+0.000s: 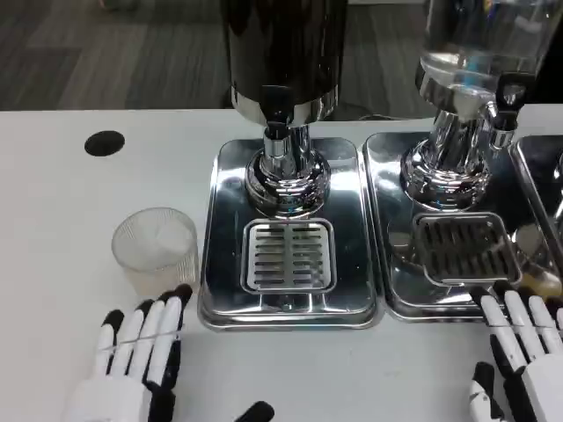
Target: Grasp the cup under the faucet to collect the drink, then remove the cup.
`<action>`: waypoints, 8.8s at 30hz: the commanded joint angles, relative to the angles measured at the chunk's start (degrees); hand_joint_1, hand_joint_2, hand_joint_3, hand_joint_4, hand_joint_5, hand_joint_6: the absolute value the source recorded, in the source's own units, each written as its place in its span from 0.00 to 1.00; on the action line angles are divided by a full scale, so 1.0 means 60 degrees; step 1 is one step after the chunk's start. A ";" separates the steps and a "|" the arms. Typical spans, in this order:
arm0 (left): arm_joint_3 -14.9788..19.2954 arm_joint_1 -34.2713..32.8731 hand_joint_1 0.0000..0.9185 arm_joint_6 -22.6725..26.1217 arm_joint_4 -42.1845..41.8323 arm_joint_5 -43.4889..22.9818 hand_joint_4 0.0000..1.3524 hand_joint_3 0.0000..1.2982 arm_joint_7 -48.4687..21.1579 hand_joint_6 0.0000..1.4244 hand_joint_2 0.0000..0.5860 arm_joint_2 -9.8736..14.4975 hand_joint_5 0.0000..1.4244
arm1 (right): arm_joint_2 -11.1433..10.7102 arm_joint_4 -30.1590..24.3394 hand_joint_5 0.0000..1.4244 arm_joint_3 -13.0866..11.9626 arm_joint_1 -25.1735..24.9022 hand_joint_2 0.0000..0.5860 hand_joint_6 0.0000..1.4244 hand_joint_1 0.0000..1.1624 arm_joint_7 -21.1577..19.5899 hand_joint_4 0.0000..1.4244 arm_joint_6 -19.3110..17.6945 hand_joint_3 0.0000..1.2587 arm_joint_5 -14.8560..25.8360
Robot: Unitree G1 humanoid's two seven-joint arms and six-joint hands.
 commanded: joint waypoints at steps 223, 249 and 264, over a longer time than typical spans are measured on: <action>-0.1492 -0.8227 0.00 0.4443 0.4774 -0.0135 0.22 0.24 -0.1349 0.63 0.08 -0.1876 0.47 | 0.0105 -0.0263 0.00 -0.1231 0.0337 0.98 0.03 0.10 0.0333 0.00 -0.1200 0.08 0.1356; -0.0815 -0.5735 0.00 0.3930 0.0559 -0.0340 0.00 0.01 -0.2588 0.04 0.03 -0.0904 0.06 | 0.0060 -0.1280 0.00 -0.1134 0.0136 0.97 0.00 0.09 0.0752 0.00 -0.0822 0.09 0.0314; -0.0170 -0.3924 0.00 0.3397 -0.2590 0.0150 0.00 0.08 -0.3434 0.03 0.07 -0.0129 0.06 | 0.0335 -0.1382 0.00 -0.0702 -0.0176 0.96 0.00 0.10 0.1114 0.00 -0.0416 0.08 -0.0118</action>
